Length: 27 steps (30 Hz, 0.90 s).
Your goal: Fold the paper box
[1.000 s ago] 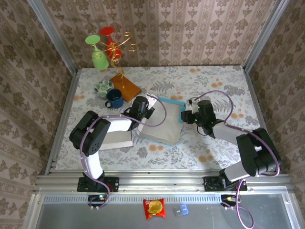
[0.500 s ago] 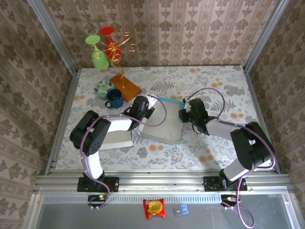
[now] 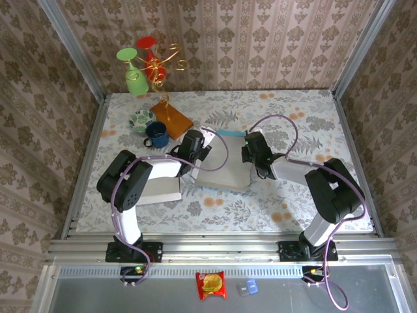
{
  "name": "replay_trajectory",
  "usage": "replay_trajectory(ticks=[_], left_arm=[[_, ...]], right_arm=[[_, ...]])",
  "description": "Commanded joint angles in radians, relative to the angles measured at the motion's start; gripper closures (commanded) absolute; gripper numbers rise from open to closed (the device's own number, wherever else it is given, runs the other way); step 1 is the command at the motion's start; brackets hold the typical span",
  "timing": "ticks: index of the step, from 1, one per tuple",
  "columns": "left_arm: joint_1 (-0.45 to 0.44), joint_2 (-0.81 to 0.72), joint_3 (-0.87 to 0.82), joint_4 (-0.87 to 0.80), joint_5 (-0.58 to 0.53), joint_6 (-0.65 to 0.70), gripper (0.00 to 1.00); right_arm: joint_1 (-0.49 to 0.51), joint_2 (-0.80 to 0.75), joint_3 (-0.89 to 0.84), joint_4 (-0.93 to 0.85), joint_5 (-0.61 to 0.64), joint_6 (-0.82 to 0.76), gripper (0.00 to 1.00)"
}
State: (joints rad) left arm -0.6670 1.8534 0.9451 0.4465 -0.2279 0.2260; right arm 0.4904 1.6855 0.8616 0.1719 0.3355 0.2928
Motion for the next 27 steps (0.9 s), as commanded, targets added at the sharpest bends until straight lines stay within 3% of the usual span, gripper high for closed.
replay_trajectory(ticks=[1,16,22,27], left_arm=[[-0.025,0.04,0.023,-0.097,0.041,0.028,1.0],[-0.011,0.027,0.072,-0.202,0.094,-0.014,1.0],[0.006,0.007,0.154,-0.36,0.14,-0.081,1.0],[0.043,0.006,0.303,-0.626,0.255,-0.201,1.0]], right_arm=[[0.048,0.054,0.061,-0.063,0.066,0.038,0.95],[0.059,0.113,0.147,-0.133,0.074,0.026,1.0],[0.057,0.125,0.243,-0.344,0.112,0.111,1.0],[0.047,0.134,0.346,-0.607,0.092,0.204,1.0]])
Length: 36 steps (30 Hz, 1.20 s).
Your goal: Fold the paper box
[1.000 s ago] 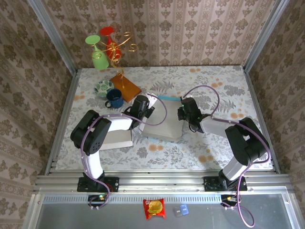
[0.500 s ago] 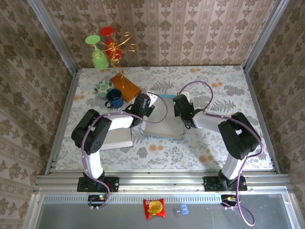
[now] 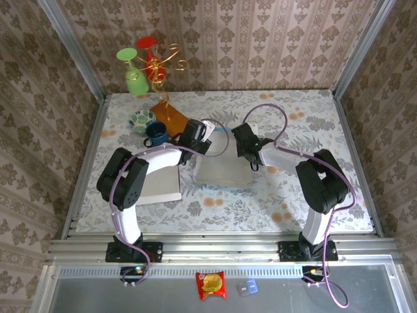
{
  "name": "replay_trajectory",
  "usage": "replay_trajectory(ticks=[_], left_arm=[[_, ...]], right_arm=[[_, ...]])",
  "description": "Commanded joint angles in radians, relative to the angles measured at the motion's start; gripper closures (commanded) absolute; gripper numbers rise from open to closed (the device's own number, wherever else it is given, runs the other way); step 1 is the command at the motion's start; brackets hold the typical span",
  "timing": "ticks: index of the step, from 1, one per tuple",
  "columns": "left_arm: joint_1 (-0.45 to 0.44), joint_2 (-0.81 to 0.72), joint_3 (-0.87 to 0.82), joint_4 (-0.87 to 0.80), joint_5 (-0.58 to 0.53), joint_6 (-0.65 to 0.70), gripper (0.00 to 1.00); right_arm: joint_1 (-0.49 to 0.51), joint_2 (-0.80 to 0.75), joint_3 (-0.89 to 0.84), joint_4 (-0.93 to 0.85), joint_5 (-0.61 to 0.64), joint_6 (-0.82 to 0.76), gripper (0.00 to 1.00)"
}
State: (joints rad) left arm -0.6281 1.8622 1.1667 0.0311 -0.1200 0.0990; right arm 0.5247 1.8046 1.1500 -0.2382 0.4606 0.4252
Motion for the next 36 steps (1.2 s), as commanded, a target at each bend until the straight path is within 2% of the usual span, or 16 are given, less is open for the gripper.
replay_trajectory(ticks=[1,9,14,18,29,36], left_arm=[[0.008,-0.001,0.106,-0.255,0.171,-0.091,1.0],[0.018,0.087,0.325,-0.657,0.387,-0.192,1.0],[-0.005,0.135,0.41,-0.823,0.431,-0.221,1.0],[-0.017,0.197,0.495,-0.943,0.442,-0.203,1.0],[-0.016,0.281,0.597,-1.002,0.357,-0.171,1.0],[-0.017,0.307,0.603,-0.998,0.316,-0.199,0.99]], right_arm=[[0.007,0.017,0.066,-0.232,-0.05,0.087,1.0],[-0.039,0.017,0.131,-0.494,-0.242,0.159,1.0],[-0.045,0.013,0.15,-0.587,-0.311,0.191,1.0],[-0.062,0.026,0.145,-0.591,-0.351,0.202,1.0],[-0.083,0.072,0.123,-0.488,-0.37,0.156,0.95],[-0.081,0.08,0.127,-0.508,-0.341,0.198,1.0]])
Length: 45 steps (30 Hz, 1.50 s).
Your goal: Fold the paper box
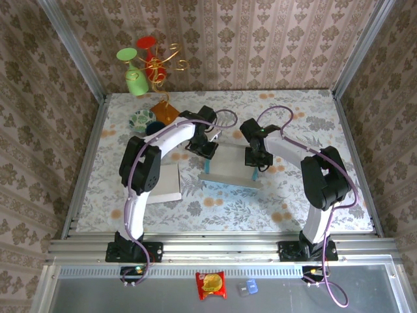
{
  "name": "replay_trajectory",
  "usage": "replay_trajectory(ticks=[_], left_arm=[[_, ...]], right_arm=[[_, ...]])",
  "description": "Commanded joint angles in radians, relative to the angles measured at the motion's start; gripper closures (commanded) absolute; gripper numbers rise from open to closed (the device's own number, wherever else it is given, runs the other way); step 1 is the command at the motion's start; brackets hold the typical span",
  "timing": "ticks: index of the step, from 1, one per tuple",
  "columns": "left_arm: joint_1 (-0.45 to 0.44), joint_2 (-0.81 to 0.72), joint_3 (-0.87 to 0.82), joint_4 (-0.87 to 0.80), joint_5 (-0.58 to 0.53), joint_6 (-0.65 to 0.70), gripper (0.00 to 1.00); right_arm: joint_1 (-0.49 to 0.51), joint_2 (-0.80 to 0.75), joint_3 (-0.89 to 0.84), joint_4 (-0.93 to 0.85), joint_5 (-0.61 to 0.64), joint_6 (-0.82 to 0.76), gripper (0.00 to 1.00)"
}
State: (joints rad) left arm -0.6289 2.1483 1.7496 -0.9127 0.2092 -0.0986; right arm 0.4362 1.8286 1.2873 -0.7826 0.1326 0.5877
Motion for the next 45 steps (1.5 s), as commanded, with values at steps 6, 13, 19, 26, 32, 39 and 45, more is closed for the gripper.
replay_trajectory(ticks=[6,13,19,26,32,39,45], left_arm=[[-0.019,0.043,0.029,-0.056,-0.105,-0.072,0.94],[-0.05,0.102,0.131,-0.205,-0.275,-0.219,0.97],[-0.081,0.11,0.133,-0.228,-0.353,-0.267,1.0],[-0.064,0.022,0.069,-0.116,-0.258,-0.252,0.83],[-0.019,-0.11,-0.073,0.014,-0.109,-0.278,0.7],[0.003,-0.164,-0.179,0.119,-0.022,-0.27,0.69],[0.005,-0.154,-0.19,0.146,-0.049,-0.262,0.82]], right_arm=[[0.009,0.055,-0.01,0.025,-0.013,0.05,1.0],[0.015,0.073,0.005,0.009,-0.017,0.072,1.0],[0.023,0.079,0.013,0.003,-0.022,0.093,1.0],[0.026,0.043,-0.024,0.03,-0.013,0.095,1.0],[0.03,-0.01,-0.072,0.064,-0.004,0.09,1.0],[0.041,-0.023,-0.084,0.073,-0.002,0.095,1.0],[0.051,-0.018,-0.077,0.065,0.009,0.103,1.0]])
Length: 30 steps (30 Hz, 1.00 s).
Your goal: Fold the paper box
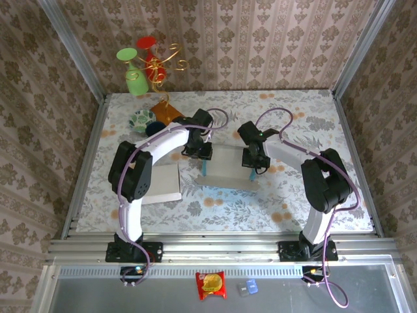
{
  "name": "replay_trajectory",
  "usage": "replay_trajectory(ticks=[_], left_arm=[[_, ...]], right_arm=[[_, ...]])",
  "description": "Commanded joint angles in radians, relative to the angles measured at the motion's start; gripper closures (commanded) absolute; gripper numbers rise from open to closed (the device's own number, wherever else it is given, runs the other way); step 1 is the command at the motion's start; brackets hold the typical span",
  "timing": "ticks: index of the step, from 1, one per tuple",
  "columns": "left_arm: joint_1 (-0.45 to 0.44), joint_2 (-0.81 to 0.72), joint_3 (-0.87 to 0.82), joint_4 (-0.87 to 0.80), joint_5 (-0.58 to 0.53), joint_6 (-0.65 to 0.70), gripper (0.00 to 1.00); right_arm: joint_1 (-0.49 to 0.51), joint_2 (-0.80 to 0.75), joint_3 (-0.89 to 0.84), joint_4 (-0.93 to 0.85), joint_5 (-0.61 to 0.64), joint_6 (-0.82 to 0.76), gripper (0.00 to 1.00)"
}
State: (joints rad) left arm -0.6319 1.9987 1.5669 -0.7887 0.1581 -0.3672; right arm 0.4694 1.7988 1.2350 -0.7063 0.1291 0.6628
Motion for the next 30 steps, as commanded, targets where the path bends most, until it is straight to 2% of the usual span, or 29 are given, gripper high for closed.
replay_trajectory(ticks=[1,4,7,11,16,19,23,30], left_arm=[[0.005,-0.003,-0.01,0.019,-0.01,0.011,0.83],[0.0,-0.012,-0.025,0.017,-0.028,0.018,0.8],[-0.005,-0.039,-0.041,0.031,-0.036,0.013,0.67],[-0.004,-0.068,-0.001,0.024,-0.011,-0.009,0.62],[0.02,-0.091,0.048,0.023,0.064,-0.061,0.46],[0.049,-0.105,0.064,0.028,0.117,-0.092,0.46],[0.101,-0.162,0.077,0.036,0.102,-0.123,0.48],[0.204,-0.245,0.084,-0.024,0.082,-0.127,0.5]], right_arm=[[0.018,0.007,-0.026,-0.011,0.015,0.03,1.0],[0.02,0.009,-0.025,-0.014,0.019,0.035,1.0],[0.021,0.024,-0.016,-0.03,0.026,0.047,1.0],[0.021,0.079,0.021,-0.086,0.035,0.072,1.0],[0.007,0.125,0.068,-0.15,0.038,0.114,1.0],[-0.01,0.139,0.082,-0.16,0.02,0.128,1.0],[-0.05,0.148,0.096,-0.192,-0.018,0.175,1.0],[-0.166,0.049,-0.013,-0.161,-0.147,0.434,1.0]])
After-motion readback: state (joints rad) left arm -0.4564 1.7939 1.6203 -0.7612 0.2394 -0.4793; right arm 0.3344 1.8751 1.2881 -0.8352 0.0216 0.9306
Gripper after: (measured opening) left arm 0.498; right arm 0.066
